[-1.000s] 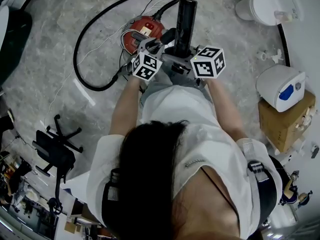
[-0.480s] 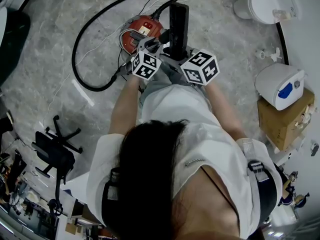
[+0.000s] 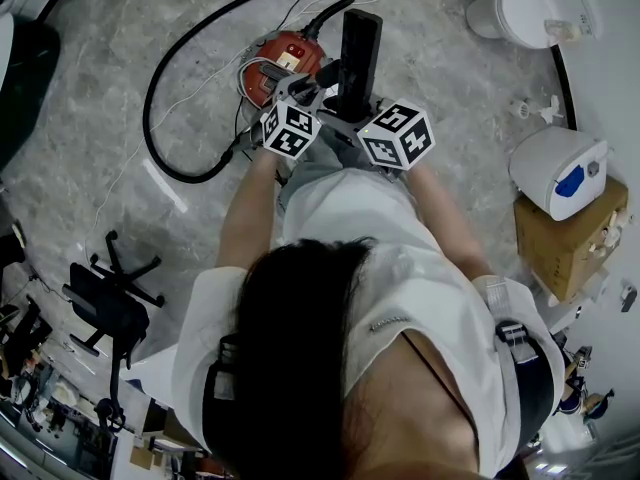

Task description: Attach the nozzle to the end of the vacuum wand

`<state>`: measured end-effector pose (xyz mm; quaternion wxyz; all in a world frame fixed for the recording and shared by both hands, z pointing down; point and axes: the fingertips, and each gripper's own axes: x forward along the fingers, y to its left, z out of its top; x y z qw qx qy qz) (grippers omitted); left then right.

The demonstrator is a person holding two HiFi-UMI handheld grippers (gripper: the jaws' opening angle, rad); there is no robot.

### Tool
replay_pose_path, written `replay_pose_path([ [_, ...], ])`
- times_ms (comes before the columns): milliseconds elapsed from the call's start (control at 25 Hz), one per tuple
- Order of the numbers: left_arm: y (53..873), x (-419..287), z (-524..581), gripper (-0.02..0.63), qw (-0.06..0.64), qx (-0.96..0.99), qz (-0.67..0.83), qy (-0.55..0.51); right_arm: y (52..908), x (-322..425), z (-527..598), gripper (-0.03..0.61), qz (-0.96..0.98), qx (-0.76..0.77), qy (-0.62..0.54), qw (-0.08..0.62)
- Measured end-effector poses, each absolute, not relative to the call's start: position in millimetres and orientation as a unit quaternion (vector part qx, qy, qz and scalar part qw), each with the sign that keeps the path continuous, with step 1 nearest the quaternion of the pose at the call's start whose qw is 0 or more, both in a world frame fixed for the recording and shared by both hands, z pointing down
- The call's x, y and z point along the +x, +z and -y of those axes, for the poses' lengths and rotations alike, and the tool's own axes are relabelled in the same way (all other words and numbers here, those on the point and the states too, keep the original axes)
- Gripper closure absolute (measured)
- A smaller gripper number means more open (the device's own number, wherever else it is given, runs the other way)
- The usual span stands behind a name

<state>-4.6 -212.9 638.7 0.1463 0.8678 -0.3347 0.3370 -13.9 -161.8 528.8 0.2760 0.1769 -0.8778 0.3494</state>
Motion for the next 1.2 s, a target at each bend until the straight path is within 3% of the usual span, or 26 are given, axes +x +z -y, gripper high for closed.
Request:
replay_pose_path([
  [680, 644, -2, 215, 0.486, 0.152, 0.866, 0.338, 0.336, 535, -7, 166, 0.472, 0.877, 0.189, 0.353, 0.265],
  [840, 644, -3, 216, 0.486, 0.15, 0.866, 0.336, 0.339, 537, -4, 167, 0.373, 0.875, 0.192, 0.356, 0.265],
  [1200, 647, 2, 218, 0.486, 0.152, 0.865, 0.335, 0.341, 539, 9, 174, 0.284, 0.875, 0.214, 0.354, 0.251],
])
